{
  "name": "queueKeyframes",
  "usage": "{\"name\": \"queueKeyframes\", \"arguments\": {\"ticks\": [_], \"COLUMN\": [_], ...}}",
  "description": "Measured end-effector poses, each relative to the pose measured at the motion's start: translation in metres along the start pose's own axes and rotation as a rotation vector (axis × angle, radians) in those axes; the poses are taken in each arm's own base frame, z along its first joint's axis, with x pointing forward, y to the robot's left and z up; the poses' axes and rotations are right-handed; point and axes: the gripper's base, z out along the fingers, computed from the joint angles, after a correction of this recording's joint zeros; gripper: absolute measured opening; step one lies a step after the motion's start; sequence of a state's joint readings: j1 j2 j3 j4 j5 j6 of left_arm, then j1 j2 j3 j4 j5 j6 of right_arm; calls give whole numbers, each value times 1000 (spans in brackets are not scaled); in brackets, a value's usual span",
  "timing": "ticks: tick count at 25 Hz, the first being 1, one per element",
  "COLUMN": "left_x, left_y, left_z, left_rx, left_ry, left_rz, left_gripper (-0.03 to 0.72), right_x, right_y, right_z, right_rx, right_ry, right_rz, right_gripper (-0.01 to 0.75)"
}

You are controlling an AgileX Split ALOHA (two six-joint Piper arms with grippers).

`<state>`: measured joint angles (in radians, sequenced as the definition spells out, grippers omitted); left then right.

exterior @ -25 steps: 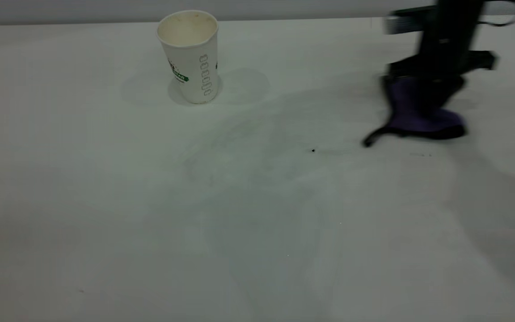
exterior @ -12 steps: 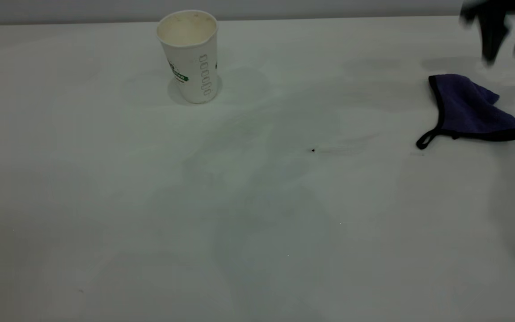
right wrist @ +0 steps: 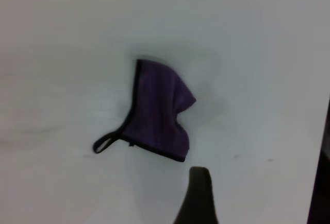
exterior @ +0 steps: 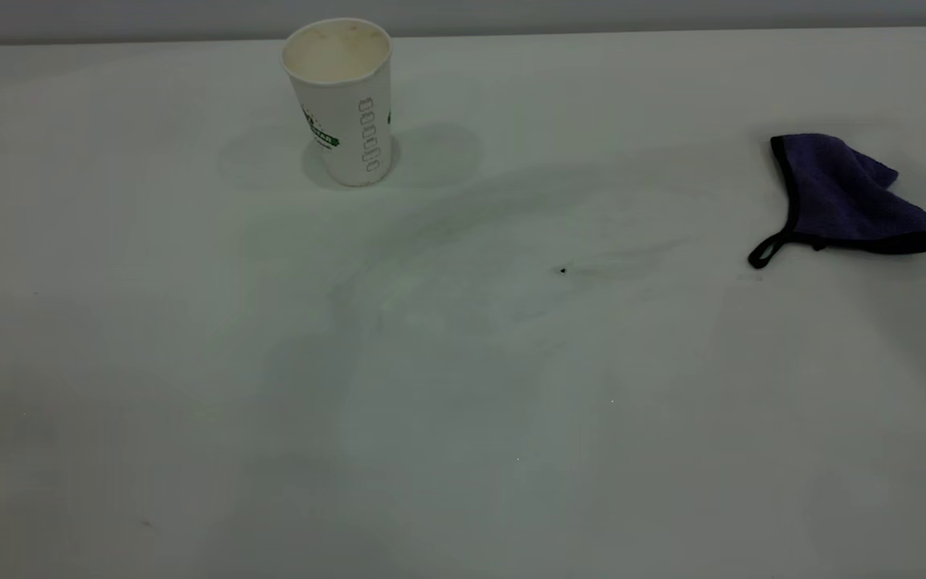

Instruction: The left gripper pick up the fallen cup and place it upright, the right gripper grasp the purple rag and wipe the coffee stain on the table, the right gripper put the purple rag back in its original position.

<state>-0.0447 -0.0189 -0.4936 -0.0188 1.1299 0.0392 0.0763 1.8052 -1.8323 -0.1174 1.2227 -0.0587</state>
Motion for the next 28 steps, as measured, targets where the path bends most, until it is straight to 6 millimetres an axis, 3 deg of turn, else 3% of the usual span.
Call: {"name": "queueKeyframes", "arguments": {"ticks": [4, 7, 9, 11, 18, 22, 28], "left_x": [0, 0, 0, 0, 0, 0, 0], "left_y": [0, 0, 0, 0, 0, 0, 0], "left_z": [0, 0, 0, 0, 0, 0, 0], "left_rx": [0, 0, 0, 0, 0, 0, 0], "left_ry": [0, 0, 0, 0, 0, 0, 0], "left_rz": [0, 0, 0, 0, 0, -1, -1], "left_gripper": [317, 317, 317, 317, 317, 317, 317], "right_x": [37, 75, 98, 119, 180, 226, 301], "right_y": [15, 22, 24, 25, 33, 37, 40], "right_z": [-71, -104, -113, -115, -81, -66, -69], "right_rx": [-24, -55, -73, -83, -106, -125, -143], "right_ry": [-95, -126, -129, -113, 53, 129, -21], "right_rz": [-38, -51, -52, -54, -66, -67, -44], "right_gripper": [700, 699, 698, 697, 696, 690, 684]}}
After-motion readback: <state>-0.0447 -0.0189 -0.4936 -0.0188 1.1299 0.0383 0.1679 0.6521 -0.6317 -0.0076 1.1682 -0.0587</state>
